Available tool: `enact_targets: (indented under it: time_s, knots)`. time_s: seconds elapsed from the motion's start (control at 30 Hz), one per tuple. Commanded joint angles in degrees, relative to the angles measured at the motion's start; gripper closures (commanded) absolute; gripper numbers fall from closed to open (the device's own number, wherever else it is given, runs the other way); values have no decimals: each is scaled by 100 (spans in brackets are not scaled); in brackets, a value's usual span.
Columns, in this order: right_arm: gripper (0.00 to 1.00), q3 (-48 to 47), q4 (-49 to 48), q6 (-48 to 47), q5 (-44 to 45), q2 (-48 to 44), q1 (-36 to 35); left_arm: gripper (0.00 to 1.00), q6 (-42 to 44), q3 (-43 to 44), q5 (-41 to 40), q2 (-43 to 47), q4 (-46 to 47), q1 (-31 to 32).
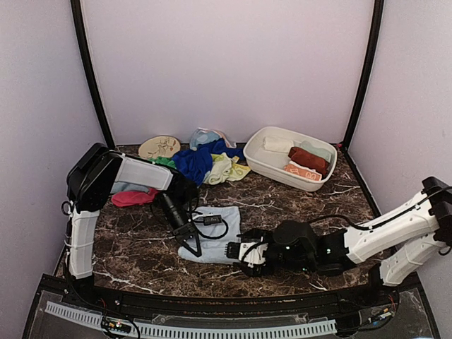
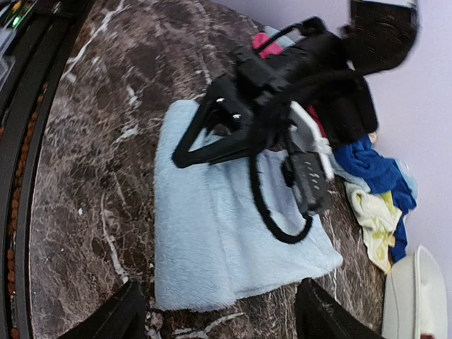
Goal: Roll the towels
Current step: Roll the towel at the center of the board.
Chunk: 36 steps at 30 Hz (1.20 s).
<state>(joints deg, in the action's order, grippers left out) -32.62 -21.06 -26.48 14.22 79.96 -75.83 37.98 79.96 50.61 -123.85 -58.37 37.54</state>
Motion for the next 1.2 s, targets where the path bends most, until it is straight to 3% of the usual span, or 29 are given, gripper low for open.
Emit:
enact_targets:
  time_s: [0.0,0.33,0.43,0.57,0.67,0.7,0.73,0.77,1.0,1.17]
  knots:
    - [32,-594,-312,-1103,58,962,-212,100,-285,-61,-1150,-340,304,12]
    - [48,-1643,-765,-1385,-197,2802,-58,100,-420,-56,-1571,-381,423,15]
    - [61,-1744,-640,-1056,-292,3026,115,90,-294,-98,-1393,-215,503,4]
    - [89,-1856,-114,-318,-629,3074,381,77,-256,-406,-1342,363,1024,-121]
    - [98,-2007,284,184,-960,3061,564,71,-360,-625,-1033,813,1430,-530]
    - [100,-2073,442,333,-1098,3060,644,66,-384,-763,-889,993,1610,-688]
    - [100,-2139,605,499,-1293,3068,714,54,-394,-948,-646,1228,1812,-852]
    - [100,-2188,746,653,-1483,3073,789,51,-344,-1178,-533,1495,2037,-973]
    - [100,-2478,1322,1794,-3250,3138,1424,46,188,-2815,-771,3442,3551,-1294]
    - [100,-3056,1597,2989,-5210,3654,2164,47,440,-2918,-958,3738,3580,-1123]
